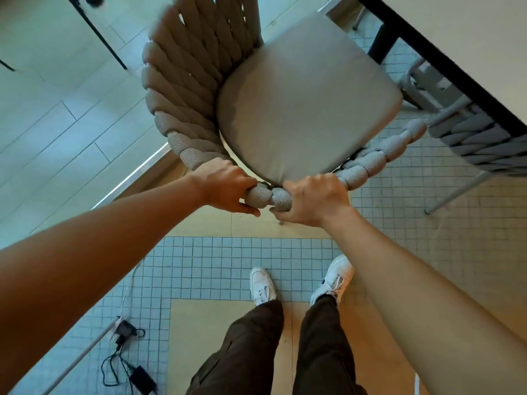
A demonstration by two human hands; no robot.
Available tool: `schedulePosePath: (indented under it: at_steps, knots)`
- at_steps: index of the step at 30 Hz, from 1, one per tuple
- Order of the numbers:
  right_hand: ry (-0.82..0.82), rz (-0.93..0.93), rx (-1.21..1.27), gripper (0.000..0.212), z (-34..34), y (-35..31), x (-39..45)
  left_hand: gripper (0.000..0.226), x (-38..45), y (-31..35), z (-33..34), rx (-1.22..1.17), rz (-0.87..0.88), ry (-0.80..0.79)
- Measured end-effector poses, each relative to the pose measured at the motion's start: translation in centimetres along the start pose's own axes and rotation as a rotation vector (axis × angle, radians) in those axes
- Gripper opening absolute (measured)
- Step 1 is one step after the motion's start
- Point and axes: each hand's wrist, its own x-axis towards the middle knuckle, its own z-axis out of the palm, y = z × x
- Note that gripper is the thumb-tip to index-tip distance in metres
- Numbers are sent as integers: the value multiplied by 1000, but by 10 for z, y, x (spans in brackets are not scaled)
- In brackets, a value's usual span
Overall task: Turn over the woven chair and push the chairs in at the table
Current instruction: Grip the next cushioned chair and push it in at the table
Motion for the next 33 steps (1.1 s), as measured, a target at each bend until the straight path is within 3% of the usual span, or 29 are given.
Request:
schedulePosePath:
  at_steps: [14, 20, 26, 33]
  knots:
    - [2, 112, -16, 58, -5, 20, 12, 71, 28, -3, -12, -13, -68, -9]
    - [29, 105, -28, 57, -4, 33, -3, 62, 35, 18, -12, -10, -46, 61]
    - [27, 113, -12, 57, -5, 29, -3, 59, 23, 4, -18, -152, 87, 46]
    - [8, 87, 79, 74, -2, -22, 19, 67, 3, -55, -28, -16, 158, 14]
